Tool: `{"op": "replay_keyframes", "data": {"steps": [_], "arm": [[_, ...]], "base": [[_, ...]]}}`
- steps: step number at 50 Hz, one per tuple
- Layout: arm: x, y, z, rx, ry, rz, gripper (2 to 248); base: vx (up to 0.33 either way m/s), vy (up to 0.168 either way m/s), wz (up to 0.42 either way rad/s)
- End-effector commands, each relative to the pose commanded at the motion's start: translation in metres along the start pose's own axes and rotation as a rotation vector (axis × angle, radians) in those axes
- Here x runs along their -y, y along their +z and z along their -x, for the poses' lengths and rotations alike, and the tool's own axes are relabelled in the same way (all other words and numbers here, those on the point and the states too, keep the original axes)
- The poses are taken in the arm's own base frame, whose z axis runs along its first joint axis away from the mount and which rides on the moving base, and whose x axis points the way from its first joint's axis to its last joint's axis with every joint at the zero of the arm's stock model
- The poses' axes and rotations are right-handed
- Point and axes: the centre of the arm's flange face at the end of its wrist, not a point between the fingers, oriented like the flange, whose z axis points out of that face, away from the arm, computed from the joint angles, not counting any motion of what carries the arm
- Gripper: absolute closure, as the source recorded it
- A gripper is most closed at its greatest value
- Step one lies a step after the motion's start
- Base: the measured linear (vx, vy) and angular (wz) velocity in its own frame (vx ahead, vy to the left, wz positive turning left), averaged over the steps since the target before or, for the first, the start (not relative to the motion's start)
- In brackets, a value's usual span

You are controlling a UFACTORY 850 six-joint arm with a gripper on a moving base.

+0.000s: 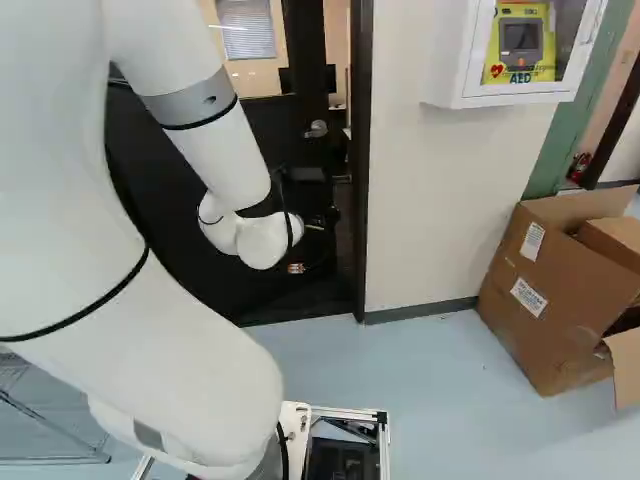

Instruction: Open the door and move inside

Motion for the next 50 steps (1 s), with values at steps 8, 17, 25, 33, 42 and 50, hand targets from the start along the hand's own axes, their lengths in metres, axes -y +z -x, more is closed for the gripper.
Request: {"op": "replay_keyframes", "data": {"steps": [8,17,25,33,42,50], "arm": [[0.0,0.0,0.0,0.0,0.0,0.0,3],[0.0,0.0,0.0,0.0,0.0,0.0,3],[0.0,0.0,0.0,0.0,0.0,0.0,3],[0.0,0.0,0.0,0.0,0.0,0.0,3],[0.0,0.0,0.0,0.0,0.0,0.0,3],[0.0,0.0,0.0,0.0,0.0,0.0,3]], "base": [[0.064,0.105,0.117],[0.069,0.114,0.124],[0.076,0.117,0.123],[0.083,0.123,0.092],[0.081,0.102,-0.006],[0.078,0.09,-0.013]]}}
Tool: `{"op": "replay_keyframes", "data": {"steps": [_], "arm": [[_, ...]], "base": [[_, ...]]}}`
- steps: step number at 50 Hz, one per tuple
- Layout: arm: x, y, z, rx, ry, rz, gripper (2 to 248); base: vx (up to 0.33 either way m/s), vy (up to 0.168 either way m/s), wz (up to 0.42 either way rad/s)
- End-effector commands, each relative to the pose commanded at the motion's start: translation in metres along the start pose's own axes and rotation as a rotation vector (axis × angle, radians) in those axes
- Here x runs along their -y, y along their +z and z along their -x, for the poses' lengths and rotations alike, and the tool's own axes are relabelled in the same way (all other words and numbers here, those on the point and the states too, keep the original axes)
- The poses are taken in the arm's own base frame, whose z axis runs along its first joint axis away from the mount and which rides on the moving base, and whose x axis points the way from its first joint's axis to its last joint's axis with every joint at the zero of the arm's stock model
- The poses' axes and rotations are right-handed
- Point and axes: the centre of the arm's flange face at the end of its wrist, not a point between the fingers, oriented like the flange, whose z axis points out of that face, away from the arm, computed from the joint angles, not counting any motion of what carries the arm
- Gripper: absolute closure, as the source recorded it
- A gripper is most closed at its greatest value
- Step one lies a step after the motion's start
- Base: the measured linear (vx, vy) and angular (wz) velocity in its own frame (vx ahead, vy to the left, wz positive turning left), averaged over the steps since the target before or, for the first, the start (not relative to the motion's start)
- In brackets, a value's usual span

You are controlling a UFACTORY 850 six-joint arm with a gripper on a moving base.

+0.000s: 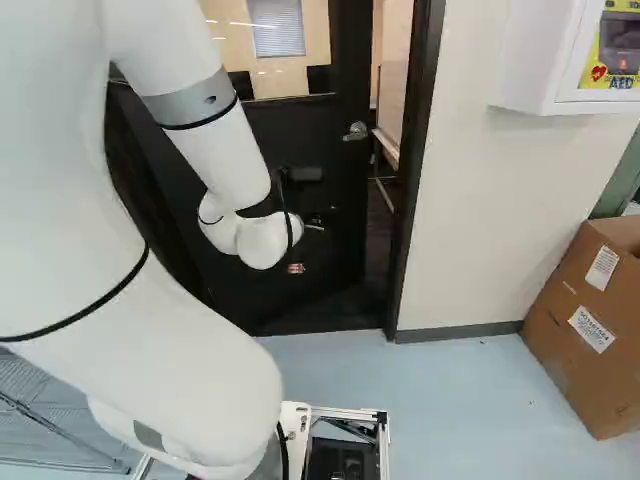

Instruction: Open the door and move inside

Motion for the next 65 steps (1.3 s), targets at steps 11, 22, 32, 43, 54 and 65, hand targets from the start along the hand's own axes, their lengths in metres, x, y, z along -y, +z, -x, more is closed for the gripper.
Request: {"op": "replay_keyframes", "data": {"steps": [11,22,32,43,54,65], "arm": [[0.0,0.0,0.0,0.0,0.0,0.0,3],[0.0,0.0,0.0,0.0,0.0,0.0,3],[0.0,0.0,0.0,0.0,0.0,0.0,3],[0.0,0.0,0.0,0.0,0.0,0.0,3],[0.0,0.0,0.0,0.0,0.0,0.0,3],[0.0,0.0,0.0,0.0,0.0,0.0,3]], "base": [[0.087,0.105,-0.017],[0.104,0.114,-0.015],[0.131,0.106,-0.083],[0.137,0.05,-0.186],[0.133,0.027,-0.186],[0.117,0.042,-0.099]]}}
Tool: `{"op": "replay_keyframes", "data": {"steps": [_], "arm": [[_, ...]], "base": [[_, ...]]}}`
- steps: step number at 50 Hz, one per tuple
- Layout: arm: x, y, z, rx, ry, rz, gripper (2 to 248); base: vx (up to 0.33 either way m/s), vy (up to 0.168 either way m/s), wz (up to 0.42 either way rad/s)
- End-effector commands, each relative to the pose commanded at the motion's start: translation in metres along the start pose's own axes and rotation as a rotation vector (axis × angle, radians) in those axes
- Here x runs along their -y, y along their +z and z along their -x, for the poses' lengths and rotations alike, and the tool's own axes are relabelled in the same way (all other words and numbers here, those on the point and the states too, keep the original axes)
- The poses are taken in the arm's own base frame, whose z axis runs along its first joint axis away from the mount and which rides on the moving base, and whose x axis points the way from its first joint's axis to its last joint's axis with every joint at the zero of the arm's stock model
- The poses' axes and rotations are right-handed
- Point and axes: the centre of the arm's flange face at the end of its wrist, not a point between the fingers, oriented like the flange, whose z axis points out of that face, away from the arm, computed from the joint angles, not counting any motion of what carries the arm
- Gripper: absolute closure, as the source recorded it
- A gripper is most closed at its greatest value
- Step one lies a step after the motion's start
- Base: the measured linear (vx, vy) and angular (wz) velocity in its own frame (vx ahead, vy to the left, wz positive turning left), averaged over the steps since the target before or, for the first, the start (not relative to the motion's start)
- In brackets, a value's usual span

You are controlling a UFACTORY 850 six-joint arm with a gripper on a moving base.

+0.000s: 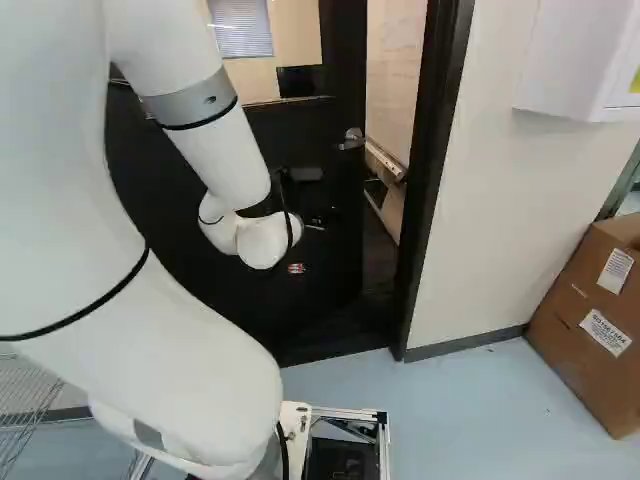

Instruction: Open the door and move inside

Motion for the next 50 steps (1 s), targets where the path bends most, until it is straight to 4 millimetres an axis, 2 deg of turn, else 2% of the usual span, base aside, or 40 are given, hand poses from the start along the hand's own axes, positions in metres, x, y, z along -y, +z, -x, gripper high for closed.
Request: {"op": "replay_keyframes", "data": {"steps": [27,50], "arm": [[0.0,0.0,0.0,0.0,0.0,0.0,3],[0.0,0.0,0.0,0.0,0.0,0.0,3]], "base": [[0.102,0.071,-0.02],[0.016,0.019,-0.028]]}}
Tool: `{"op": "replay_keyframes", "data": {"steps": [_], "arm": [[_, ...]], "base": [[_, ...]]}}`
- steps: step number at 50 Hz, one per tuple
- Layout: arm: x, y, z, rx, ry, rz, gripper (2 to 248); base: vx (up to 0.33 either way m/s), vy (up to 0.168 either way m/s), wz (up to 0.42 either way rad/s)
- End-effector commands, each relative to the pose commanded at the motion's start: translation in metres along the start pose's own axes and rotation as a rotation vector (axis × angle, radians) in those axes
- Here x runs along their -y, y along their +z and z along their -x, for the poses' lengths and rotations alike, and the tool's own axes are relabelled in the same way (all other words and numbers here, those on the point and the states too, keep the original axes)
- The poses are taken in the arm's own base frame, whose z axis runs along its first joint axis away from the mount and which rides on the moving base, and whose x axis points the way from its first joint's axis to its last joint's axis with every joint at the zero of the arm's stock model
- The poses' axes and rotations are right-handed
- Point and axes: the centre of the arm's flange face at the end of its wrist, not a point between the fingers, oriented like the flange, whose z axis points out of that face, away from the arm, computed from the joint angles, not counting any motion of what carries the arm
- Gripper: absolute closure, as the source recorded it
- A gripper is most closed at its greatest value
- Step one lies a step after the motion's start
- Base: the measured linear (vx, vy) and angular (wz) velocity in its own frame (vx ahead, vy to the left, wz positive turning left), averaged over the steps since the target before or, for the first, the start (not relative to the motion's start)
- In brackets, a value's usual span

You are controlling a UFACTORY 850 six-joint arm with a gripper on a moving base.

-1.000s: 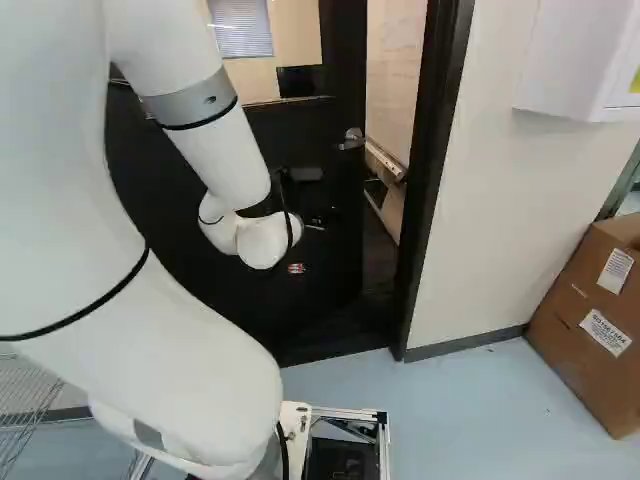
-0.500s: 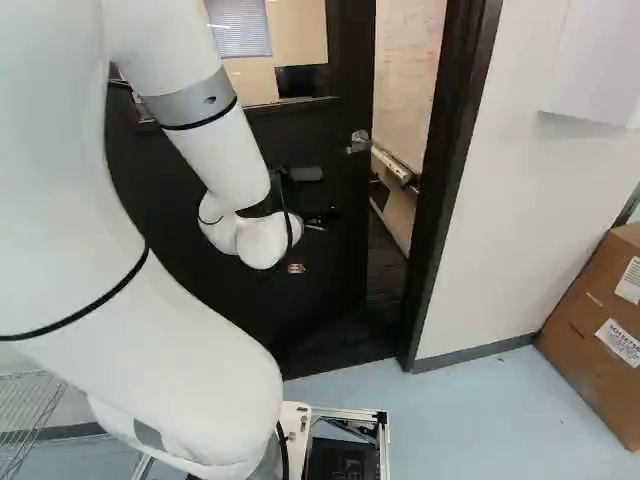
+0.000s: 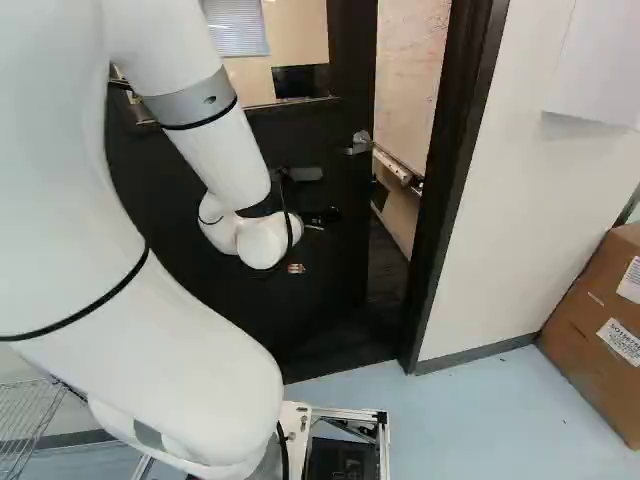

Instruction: Open the door and move inside

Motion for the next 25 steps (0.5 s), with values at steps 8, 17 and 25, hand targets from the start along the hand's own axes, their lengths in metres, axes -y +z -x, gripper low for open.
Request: {"op": "replay_keyframes", "data": {"steps": [8,17,25], "arm": [[0.0,0.0,0.0,0.0,0.0,0.0,3],[0.0008,0.0003,-0.0001,0.0,-0.004,-0.006,3],[0.0044,0.0032,-0.0014,0.0,-0.012,-0.02,3]], "base": [[0.0,0.0,0.0],[0.0,0.0,0.0],[0.0,0.0,0.0]]}}
